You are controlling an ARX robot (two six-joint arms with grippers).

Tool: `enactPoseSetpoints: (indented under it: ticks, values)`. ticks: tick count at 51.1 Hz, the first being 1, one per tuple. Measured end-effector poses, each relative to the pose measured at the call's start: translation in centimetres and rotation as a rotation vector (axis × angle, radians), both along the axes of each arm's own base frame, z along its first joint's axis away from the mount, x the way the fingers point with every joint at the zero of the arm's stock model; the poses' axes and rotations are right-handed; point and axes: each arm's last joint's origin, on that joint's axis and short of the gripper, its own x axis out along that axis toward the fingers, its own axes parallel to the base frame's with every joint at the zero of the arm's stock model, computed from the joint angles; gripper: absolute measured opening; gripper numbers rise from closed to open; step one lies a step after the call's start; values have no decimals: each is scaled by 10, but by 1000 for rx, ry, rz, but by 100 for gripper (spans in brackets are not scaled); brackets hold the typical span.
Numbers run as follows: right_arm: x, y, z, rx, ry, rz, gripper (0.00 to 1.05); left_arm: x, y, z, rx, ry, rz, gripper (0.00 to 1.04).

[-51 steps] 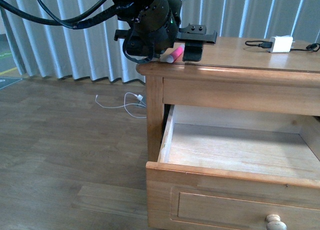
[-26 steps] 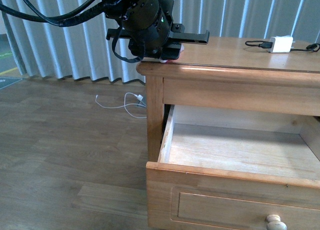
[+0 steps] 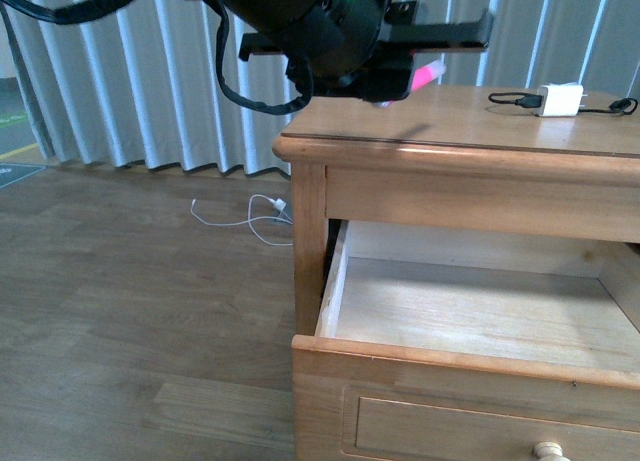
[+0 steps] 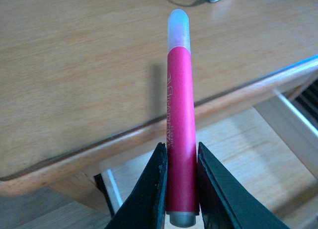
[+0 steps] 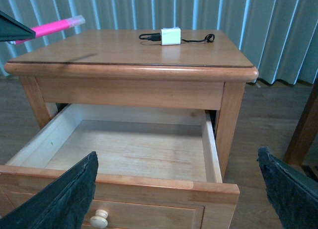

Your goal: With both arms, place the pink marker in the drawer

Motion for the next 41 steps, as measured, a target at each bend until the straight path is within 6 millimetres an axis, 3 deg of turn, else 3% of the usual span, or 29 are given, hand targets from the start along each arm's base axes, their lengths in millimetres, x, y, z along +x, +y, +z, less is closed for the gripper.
enactPoseSetpoints:
  ticks: [6,17,22,33,41]
  values:
    - [0,0,0,0,0,0,96,-26,-2,-4,6,-10,-89,15]
    - [0,0,0,0,0,0,96,-37,-2,-28,70,26,-131,15]
    - [0,0,0,0,0,0,96,-32,-4,-46,89,71,-147,15]
    - [0,0,0,0,0,0,96,-9,-19,-116,165,223,-102,15]
    - [0,0,0,0,0,0,96,2,-28,-143,185,269,-67,15]
